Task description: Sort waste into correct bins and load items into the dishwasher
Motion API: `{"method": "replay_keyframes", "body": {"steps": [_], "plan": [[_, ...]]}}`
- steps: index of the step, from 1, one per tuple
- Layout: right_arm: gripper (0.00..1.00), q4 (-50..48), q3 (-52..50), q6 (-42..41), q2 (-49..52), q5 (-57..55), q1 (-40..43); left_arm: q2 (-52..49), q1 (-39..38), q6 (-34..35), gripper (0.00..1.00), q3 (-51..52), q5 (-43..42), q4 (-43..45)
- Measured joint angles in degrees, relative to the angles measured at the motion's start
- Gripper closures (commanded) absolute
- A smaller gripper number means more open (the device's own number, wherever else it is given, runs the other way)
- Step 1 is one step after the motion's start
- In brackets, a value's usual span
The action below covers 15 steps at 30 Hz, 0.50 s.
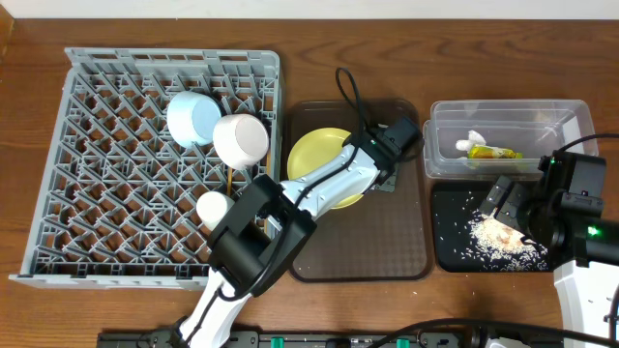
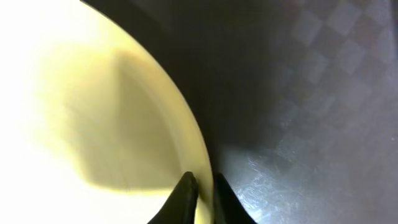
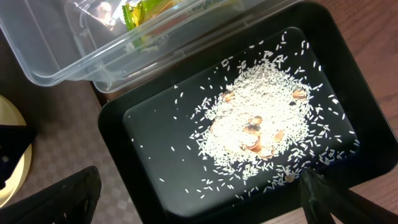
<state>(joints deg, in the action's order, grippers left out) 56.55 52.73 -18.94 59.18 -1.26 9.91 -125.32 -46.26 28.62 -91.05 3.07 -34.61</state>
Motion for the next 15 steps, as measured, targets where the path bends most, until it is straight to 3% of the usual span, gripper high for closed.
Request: {"method": "replay_keyframes", "body": {"steps": [15], "plan": [[0.01, 0.0, 0.0, 0.0, 0.0, 0.0, 0.0, 6.6, -0.5, -0.2, 0.93, 3.1, -1.9, -4.1]]}}
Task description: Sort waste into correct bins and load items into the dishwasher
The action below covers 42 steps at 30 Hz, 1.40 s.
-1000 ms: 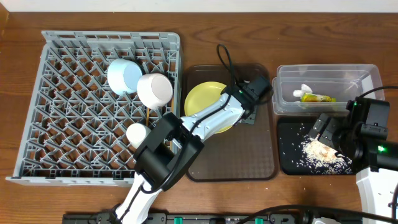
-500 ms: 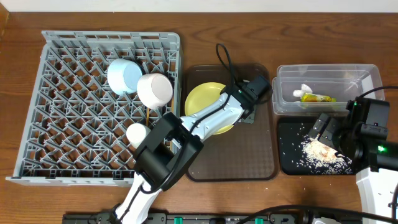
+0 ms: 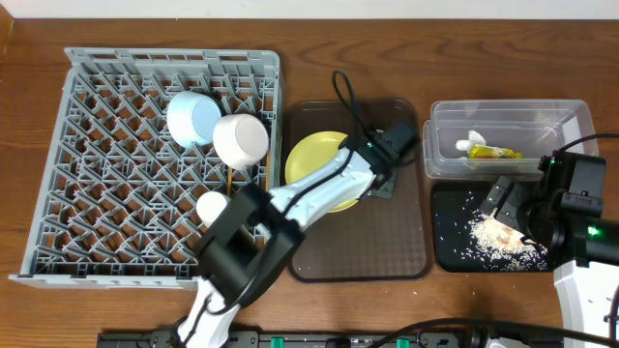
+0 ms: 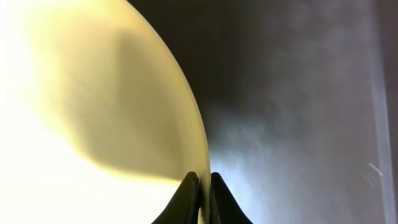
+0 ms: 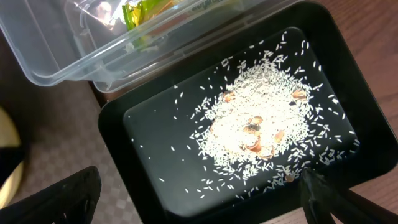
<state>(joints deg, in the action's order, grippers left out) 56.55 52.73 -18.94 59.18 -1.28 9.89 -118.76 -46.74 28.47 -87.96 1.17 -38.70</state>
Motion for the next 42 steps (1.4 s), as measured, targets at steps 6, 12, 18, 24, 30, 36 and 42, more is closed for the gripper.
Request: {"method": "replay_keyframes", "body": {"steps": [6, 12, 18, 24, 30, 36, 42], "plan": [[0.01, 0.0, 0.0, 0.0, 0.0, 0.0, 0.0, 15.2, 0.2, 0.0, 0.92, 0.5, -2.3, -3.6], [0.01, 0.0, 0.0, 0.0, 0.0, 0.0, 0.0, 31.6, 1.5, 0.0, 0.93, 0.5, -4.6, -6.4], [0.01, 0.0, 0.0, 0.0, 0.0, 0.0, 0.0, 41.4, 9.5, -0.2, 0.92, 0.5, -11.3, -8.3], [0.01, 0.0, 0.0, 0.0, 0.0, 0.0, 0.0, 42.5, 19.8, -0.9, 0.92, 0.4, -17.9, -15.9], [0.01, 0.0, 0.0, 0.0, 0.0, 0.0, 0.0, 38.9, 20.2, -2.3, 0.70, 0.4, -20.3, -21.3], [0.01, 0.0, 0.0, 0.0, 0.0, 0.0, 0.0, 34.6, 18.4, -2.7, 0.64, 0.4, -20.8, -21.4], [0.01, 0.0, 0.0, 0.0, 0.0, 0.0, 0.0, 29.9, 14.6, -2.8, 0.62, 0.4, -21.0, -21.0]]}}
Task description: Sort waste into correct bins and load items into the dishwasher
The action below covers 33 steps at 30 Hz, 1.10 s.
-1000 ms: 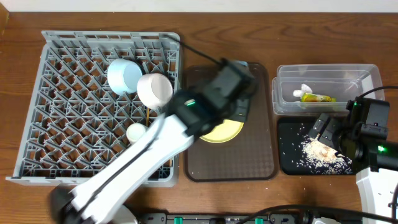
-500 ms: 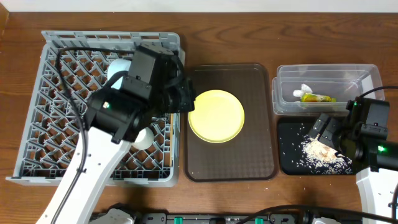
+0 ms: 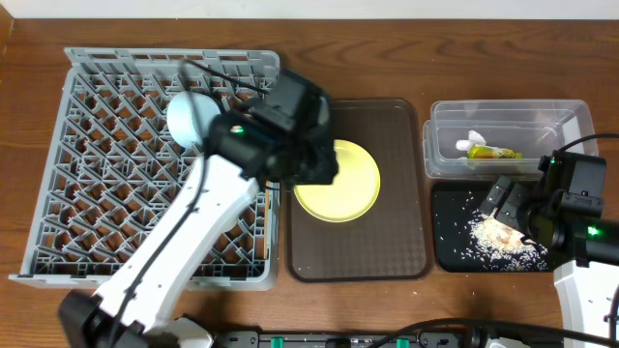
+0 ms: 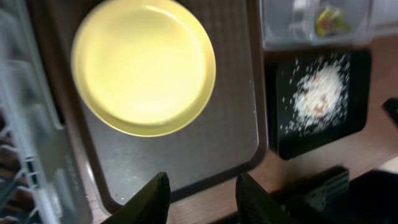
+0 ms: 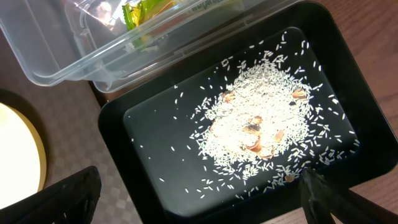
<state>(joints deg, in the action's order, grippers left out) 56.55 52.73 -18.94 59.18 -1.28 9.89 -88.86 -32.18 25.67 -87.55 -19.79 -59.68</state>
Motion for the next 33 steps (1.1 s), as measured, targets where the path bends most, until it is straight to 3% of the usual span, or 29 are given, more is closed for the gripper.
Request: {"method": "replay_keyframes", "body": {"steps": [11, 14, 22, 33], "plan": [[0.01, 0.0, 0.0, 0.0, 0.0, 0.0, 0.0, -12.5, -10.8, 0.0, 0.62, 0.0, 3.6, 3.1], [0.01, 0.0, 0.0, 0.0, 0.0, 0.0, 0.0, -15.3, -12.5, -0.1, 0.53, 0.0, 6.3, 3.3], [0.01, 0.0, 0.0, 0.0, 0.0, 0.0, 0.0, -17.5, -12.9, -0.1, 0.43, 0.0, 14.2, 3.2], [0.01, 0.0, 0.0, 0.0, 0.0, 0.0, 0.0, -17.5, -12.9, -0.1, 0.43, 0.0, 22.9, 4.2]]}}
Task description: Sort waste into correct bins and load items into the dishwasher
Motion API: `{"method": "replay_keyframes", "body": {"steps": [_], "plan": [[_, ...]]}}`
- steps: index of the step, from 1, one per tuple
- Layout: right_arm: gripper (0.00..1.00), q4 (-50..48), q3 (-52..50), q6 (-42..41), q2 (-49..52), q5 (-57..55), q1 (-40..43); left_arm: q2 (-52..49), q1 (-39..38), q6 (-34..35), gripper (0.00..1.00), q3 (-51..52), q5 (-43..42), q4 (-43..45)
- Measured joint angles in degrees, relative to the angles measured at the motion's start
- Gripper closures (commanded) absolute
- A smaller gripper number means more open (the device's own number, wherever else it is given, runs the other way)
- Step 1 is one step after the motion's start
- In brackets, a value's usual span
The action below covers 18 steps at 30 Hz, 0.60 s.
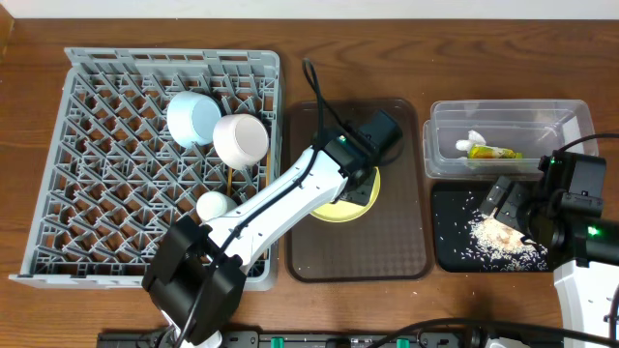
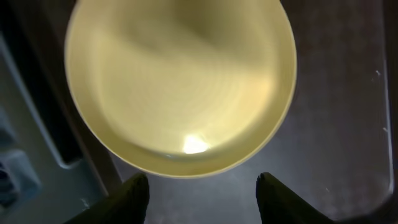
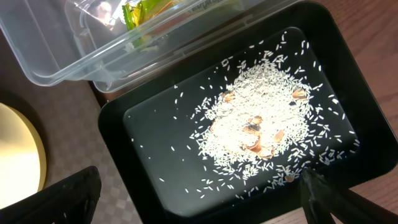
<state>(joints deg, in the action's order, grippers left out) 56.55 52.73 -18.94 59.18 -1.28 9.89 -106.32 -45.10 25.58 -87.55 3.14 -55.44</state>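
Note:
A yellow plate [image 2: 180, 81] lies flat on the brown tray [image 1: 387, 251]; in the overhead view only the edge of the plate [image 1: 334, 210] shows under my left arm. My left gripper [image 2: 200, 194] hangs open close above the plate's near rim, one finger on each side and nothing between them. The grey dish rack [image 1: 77, 213] at the left holds a blue cup [image 1: 191, 118], a white cup [image 1: 242, 138] and a small white cup [image 1: 213, 206]. Over the black bin of rice [image 3: 249, 124] my right gripper [image 3: 199, 199] is open.
A clear plastic bin [image 1: 503, 121] at the back right holds a yellow wrapper [image 1: 488, 152]. In front of it sits the black bin [image 1: 455, 251] with its rice. The left arm's cable loops over the tray's far edge.
My left gripper was open high above the tray, near the rack. Now it is low over the yellow plate, with its fingers spread wider. Neither the plate nor the right arm has moved.
My left gripper was shut on the yellow plate's right rim on the tray, and still was half a second later. Then the plate lay free nearer the tray's middle and the gripper was open, high up. Now the open gripper is close over the plate.

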Motion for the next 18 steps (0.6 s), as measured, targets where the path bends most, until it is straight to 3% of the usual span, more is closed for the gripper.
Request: {"method": "replay_keyframes", "body": {"steps": [9, 18], "plan": [[0.01, 0.0, 0.0, 0.0, 0.0, 0.0, 0.0, 0.0, 0.0, -0.1, 0.43, 0.0, 5.2, 9.4], [0.01, 0.0, 0.0, 0.0, 0.0, 0.0, 0.0, -2.5, 0.0, 1.7, 0.43, 0.0, 6.3, 11.6]]}}
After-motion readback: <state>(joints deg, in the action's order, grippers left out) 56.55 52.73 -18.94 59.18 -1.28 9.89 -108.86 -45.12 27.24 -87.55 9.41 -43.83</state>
